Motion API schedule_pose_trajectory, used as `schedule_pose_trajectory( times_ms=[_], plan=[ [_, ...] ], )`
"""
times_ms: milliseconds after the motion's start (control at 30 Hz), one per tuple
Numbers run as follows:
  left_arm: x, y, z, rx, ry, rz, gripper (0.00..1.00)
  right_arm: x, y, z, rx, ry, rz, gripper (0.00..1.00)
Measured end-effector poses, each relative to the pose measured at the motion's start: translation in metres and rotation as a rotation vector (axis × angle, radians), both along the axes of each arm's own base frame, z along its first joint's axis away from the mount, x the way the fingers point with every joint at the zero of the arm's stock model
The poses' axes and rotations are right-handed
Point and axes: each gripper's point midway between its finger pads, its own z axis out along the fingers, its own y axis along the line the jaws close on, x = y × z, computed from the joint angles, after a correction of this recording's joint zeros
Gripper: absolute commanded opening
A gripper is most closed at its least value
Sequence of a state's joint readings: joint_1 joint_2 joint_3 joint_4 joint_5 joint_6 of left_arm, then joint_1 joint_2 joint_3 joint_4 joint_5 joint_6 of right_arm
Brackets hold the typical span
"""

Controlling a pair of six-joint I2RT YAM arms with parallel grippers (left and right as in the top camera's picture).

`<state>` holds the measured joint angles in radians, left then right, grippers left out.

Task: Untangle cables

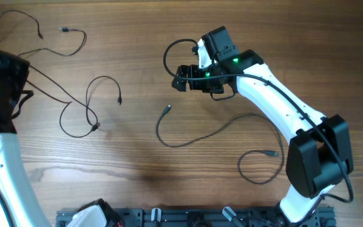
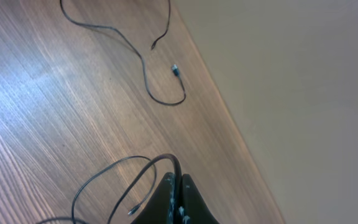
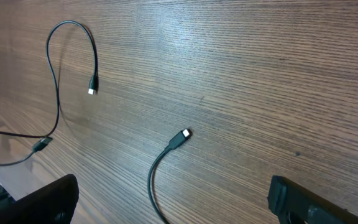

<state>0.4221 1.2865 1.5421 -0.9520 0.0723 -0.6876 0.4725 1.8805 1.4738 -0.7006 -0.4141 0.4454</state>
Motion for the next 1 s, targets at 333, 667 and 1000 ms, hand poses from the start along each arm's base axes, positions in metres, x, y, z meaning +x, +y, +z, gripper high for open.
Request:
schedule_pose_trajectory(
  times_ms=[333,667,1000],
  plan=[
    [-0.002,0.021,-0.055,-0.111,0.178,0.075,0.04,0.0,0.0,0.0,0.0,0.0,0.0,1.0],
    [-0.022,0.045,-0.06,-0.161,0.191,0.195,0.05,0.0,0.0,0.0,0.0,0.0,0.0,1.0],
    [0.016,0.061,-0.106,-0.208,0.216,0.166,0.07,0.0,0.0,0.0,0.001,-0.001,0.0,1.0]
  ],
)
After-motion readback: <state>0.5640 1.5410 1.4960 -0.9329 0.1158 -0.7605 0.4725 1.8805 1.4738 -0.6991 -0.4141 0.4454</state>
